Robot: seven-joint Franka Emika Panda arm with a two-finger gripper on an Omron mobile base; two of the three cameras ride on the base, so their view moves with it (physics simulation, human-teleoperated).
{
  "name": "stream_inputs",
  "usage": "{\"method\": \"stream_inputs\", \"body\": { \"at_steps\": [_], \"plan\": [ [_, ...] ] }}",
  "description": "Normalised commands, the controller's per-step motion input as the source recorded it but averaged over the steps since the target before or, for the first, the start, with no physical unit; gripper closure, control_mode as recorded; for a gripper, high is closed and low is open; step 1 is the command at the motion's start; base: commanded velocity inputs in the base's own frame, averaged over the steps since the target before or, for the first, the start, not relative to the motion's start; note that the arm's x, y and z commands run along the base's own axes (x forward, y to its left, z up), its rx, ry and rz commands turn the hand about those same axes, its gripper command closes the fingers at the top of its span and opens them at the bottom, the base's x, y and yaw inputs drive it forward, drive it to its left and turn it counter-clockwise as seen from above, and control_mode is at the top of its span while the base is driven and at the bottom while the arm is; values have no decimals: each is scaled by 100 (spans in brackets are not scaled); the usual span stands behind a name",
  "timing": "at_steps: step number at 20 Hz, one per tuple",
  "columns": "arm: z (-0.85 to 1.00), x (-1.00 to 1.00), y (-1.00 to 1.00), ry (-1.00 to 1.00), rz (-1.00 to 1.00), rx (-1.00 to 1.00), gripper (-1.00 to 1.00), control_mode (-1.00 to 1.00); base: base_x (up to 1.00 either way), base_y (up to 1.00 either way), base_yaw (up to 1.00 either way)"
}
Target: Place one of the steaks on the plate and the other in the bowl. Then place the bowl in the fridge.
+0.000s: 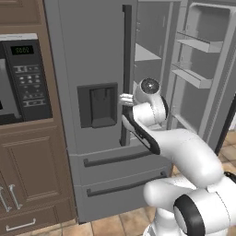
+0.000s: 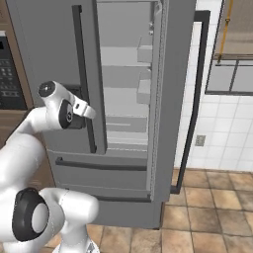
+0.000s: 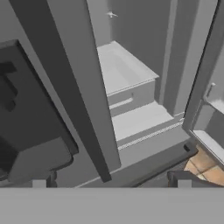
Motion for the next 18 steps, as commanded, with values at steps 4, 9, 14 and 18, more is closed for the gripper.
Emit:
{"method": "stream_inputs", "body": {
  "at_steps": [4, 9, 14, 18],
  "plan": [
    [30, 28, 18, 3, 21, 7, -100, -100, 0, 0, 0],
    [-6, 13, 0, -5, 0, 0, -100, -100, 0, 0, 0],
    [0, 52, 11, 0, 2, -11, -100, -100, 0, 0, 0],
    [0, 77, 1, 0, 8, 0, -100, -100, 0, 0, 0]
  ]
}}
